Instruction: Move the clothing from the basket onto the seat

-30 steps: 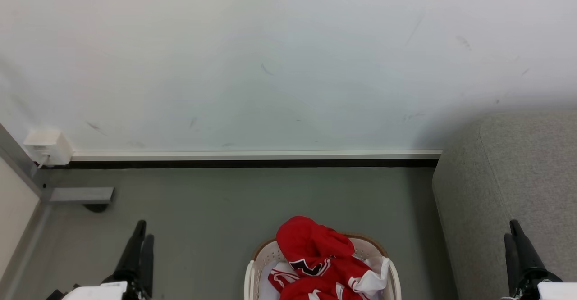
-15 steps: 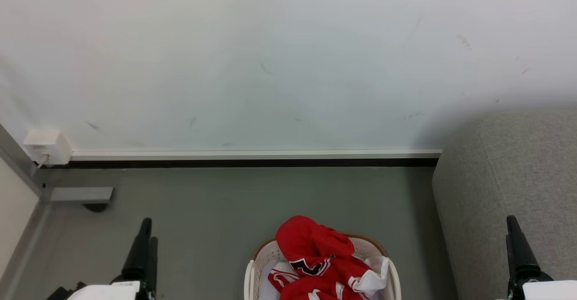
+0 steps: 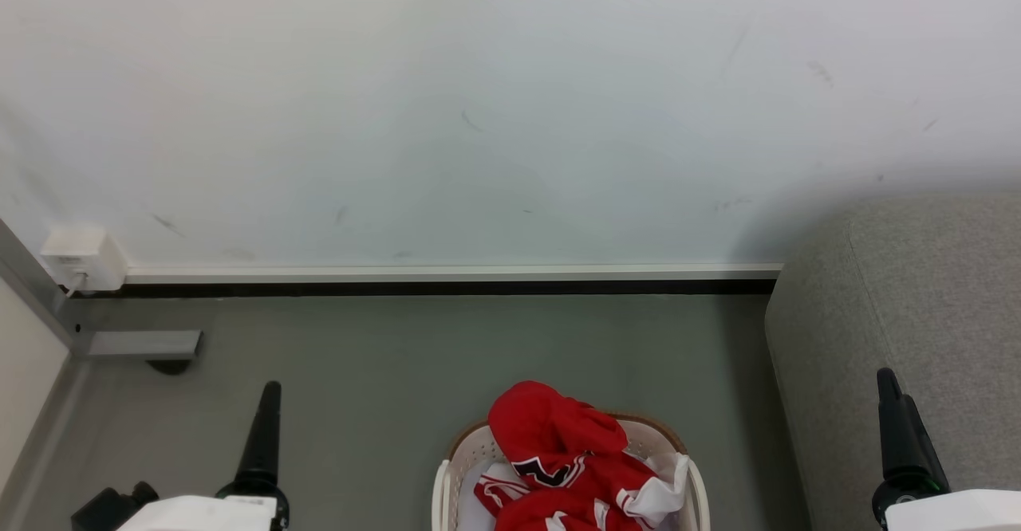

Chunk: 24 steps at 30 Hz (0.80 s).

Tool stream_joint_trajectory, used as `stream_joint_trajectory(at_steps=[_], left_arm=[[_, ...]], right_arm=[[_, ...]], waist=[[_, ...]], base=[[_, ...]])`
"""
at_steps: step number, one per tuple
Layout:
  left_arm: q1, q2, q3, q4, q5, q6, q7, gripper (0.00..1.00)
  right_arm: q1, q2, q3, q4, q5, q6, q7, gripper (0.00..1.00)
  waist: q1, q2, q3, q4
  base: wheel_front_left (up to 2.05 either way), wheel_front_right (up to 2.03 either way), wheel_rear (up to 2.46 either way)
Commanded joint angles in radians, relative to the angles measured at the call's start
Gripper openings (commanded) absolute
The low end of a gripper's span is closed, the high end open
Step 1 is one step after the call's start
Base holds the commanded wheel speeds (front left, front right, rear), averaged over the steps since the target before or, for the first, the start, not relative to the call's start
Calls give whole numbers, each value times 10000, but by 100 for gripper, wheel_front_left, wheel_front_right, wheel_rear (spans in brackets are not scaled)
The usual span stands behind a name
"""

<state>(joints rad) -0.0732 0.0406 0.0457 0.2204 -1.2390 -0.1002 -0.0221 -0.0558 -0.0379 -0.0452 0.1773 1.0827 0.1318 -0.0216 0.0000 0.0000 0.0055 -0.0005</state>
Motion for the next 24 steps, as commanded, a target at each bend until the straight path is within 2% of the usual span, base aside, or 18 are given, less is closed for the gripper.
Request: stream_joint_trajectory(at_steps=[1,13,24], left_arm=[[-37,80,-40,-223,521,78,-130,100],[128,89,-195,-680,2824,394,-517,100],[264,97,-345,-957,4715,469,-877,100]], right_arm=[[-19,-108,58,-263,-590,-5,-130,100],[72,-122,357,-407,-3048,-7,-528,100],[110,-132,569,-394,-4798,-9,-878,100]], waist=[[0,0,-1,9],[0,0,-29,51],[0,0,-40,87]], base=[[0,0,0],[0,0,0],[0,0,0]])
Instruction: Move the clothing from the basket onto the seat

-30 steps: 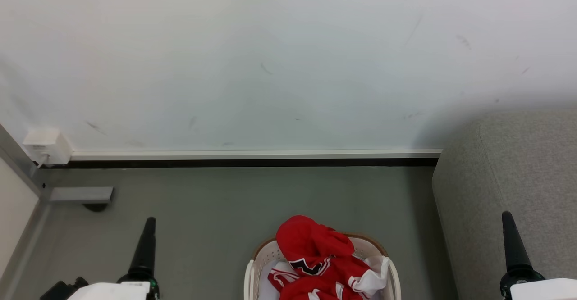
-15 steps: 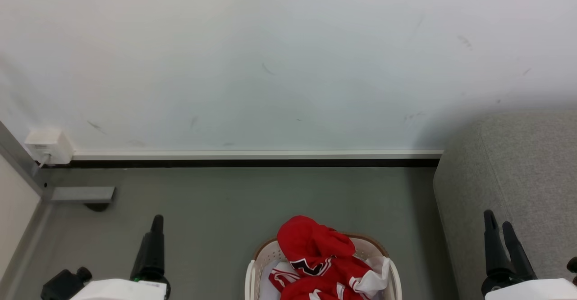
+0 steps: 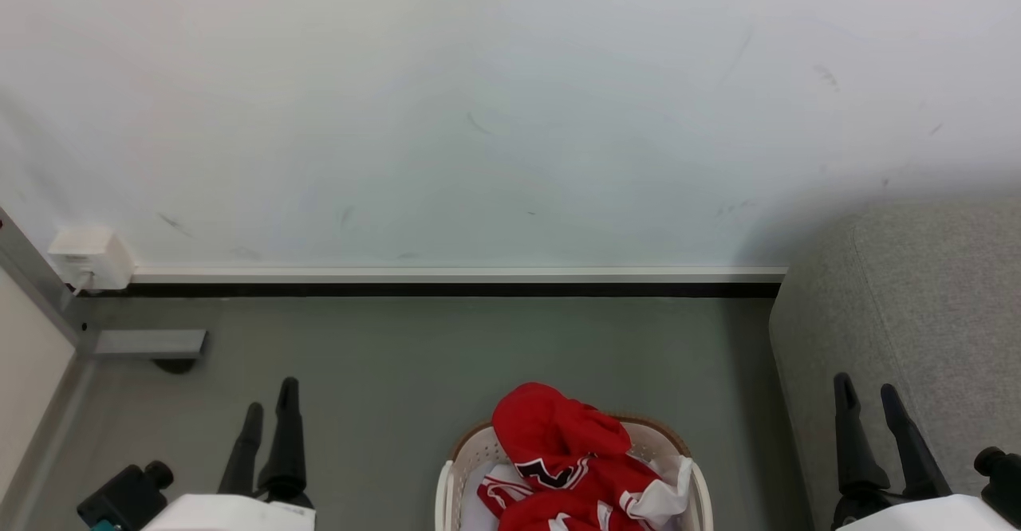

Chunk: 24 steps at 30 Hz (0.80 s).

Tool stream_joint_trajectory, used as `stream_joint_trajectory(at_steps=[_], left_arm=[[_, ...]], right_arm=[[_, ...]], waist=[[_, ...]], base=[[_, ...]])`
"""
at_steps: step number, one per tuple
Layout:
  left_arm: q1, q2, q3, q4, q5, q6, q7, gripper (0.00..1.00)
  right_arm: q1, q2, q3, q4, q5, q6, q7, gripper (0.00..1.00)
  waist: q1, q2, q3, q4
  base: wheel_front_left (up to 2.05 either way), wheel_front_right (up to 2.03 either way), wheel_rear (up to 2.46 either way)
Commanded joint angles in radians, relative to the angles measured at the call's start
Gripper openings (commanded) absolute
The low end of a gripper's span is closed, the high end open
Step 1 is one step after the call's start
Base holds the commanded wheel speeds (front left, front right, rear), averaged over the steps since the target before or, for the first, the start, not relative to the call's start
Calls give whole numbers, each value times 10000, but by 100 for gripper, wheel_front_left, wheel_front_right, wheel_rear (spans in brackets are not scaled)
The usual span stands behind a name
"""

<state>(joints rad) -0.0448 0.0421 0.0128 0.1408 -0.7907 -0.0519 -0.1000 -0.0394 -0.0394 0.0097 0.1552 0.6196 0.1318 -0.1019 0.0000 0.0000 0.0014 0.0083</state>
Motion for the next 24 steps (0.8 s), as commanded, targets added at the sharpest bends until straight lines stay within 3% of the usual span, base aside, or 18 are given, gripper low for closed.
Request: stream_joint_trajectory(at_steps=[1,24], left_arm=[[-14,83,-28,-180,378,-11,-137,100],[241,98,-59,-480,3359,-71,-763,100]], right_arm=[[-51,-117,35,-174,-297,-9,-98,100],[101,-133,222,-54,-2862,-13,-719,100]], waist=[[0,0,-2,2],[0,0,-48,2]], base=[[0,0,0],[0,0,0]])
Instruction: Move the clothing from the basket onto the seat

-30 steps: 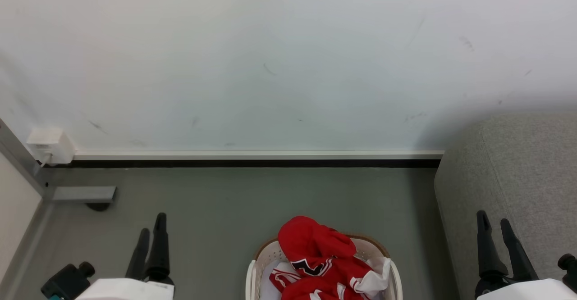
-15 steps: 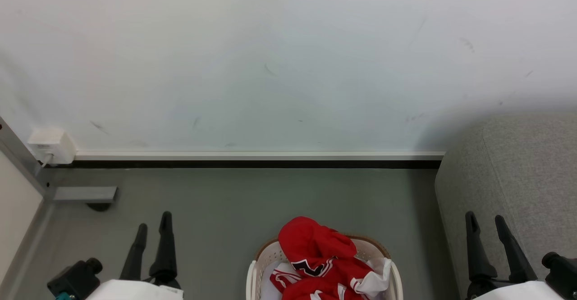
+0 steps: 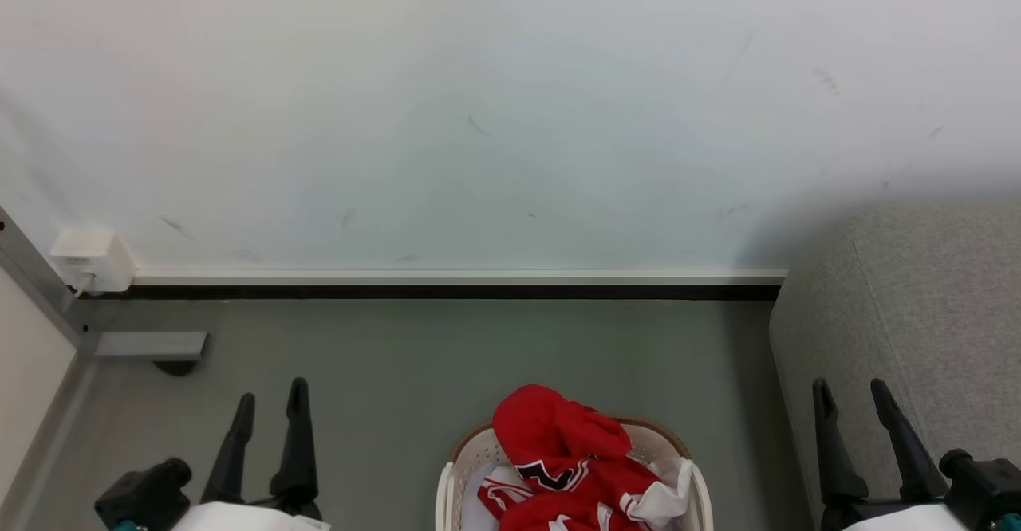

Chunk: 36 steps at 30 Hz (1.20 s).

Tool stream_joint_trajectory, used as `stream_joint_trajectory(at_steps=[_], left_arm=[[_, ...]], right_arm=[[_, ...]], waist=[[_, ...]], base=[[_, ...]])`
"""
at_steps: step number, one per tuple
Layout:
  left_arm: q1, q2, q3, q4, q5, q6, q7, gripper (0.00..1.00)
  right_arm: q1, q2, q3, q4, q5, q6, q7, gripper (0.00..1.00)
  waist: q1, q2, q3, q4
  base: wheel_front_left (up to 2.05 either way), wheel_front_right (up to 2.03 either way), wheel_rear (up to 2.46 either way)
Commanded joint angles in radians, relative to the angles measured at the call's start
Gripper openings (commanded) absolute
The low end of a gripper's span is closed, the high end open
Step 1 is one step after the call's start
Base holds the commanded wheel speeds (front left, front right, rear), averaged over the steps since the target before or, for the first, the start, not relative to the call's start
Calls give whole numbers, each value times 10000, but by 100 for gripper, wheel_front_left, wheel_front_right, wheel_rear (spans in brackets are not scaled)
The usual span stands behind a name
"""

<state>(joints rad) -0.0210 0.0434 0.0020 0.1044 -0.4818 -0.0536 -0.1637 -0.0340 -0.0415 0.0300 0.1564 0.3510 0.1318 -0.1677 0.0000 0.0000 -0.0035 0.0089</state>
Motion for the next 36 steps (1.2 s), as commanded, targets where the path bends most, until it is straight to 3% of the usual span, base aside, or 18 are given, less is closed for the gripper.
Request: stream_joint_trajectory(at_steps=[1,36], left_arm=[[12,85,56,-120,372,-58,-133,100],[341,99,104,89,3322,-188,-849,100]], right_arm=[[51,-112,19,-64,-272,-13,-86,100],[373,-122,-124,204,-1865,-19,-812,100]], waist=[[0,0,1,-8],[0,0,-59,56]], base=[[0,0,0],[0,0,0]])
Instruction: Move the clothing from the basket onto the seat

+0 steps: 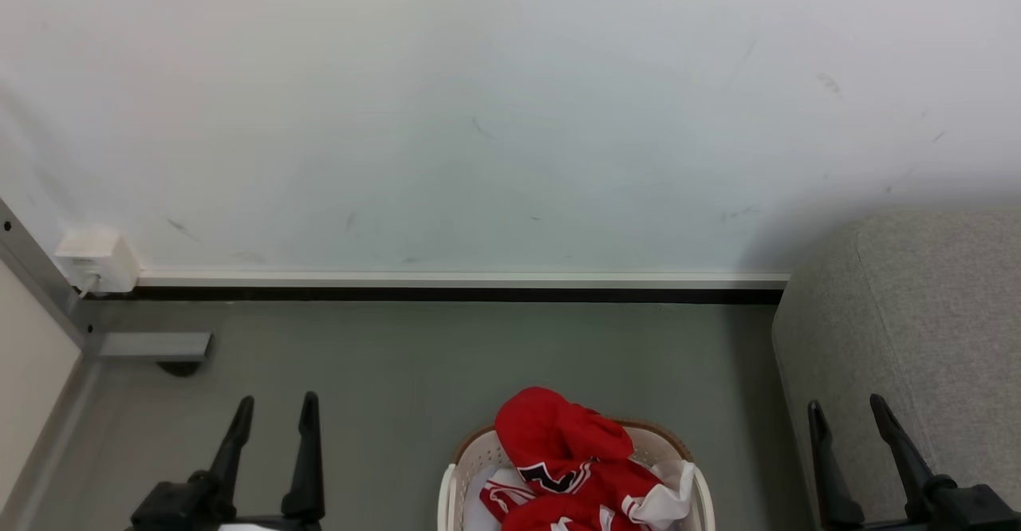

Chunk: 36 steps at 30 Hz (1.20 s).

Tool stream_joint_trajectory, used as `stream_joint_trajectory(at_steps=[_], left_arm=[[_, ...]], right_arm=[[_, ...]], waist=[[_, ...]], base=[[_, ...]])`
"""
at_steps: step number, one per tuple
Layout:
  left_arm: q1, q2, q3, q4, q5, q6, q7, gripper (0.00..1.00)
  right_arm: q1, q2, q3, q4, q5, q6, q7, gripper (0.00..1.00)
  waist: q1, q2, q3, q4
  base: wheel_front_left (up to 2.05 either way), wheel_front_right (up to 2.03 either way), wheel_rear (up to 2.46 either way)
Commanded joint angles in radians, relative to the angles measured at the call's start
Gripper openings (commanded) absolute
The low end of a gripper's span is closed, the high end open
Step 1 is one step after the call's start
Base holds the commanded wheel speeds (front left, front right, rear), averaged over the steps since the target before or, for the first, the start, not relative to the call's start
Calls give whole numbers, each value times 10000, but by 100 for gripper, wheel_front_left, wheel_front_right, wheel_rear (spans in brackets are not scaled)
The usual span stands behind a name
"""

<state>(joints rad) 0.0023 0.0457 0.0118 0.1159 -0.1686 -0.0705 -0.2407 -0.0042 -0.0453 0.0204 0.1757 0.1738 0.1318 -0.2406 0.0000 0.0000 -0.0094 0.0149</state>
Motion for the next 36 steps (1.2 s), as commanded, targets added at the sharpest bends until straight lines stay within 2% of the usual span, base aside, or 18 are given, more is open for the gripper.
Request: stream_joint_trajectory(at_steps=[1,11,22,36], left_arm=[[123,76,6,-41,261,-8,-103,100],[133,78,16,51,829,-120,-255,100],[136,75,43,241,447,-210,-241,100],[32,75,88,344,397,-264,-241,100]], right_arm=[[83,-83,-19,20,-157,-19,-105,100],[146,-86,-42,96,-552,-21,-271,100],[172,-82,-53,145,11,-21,-255,100],[-34,-80,59,163,103,-21,-255,100]], waist=[[0,0,3,-8],[0,0,33,-30],[0,0,94,-41],[0,0,331,-165]], base=[[0,0,0],[0,0,0],[0,0,0],[0,0,0]])
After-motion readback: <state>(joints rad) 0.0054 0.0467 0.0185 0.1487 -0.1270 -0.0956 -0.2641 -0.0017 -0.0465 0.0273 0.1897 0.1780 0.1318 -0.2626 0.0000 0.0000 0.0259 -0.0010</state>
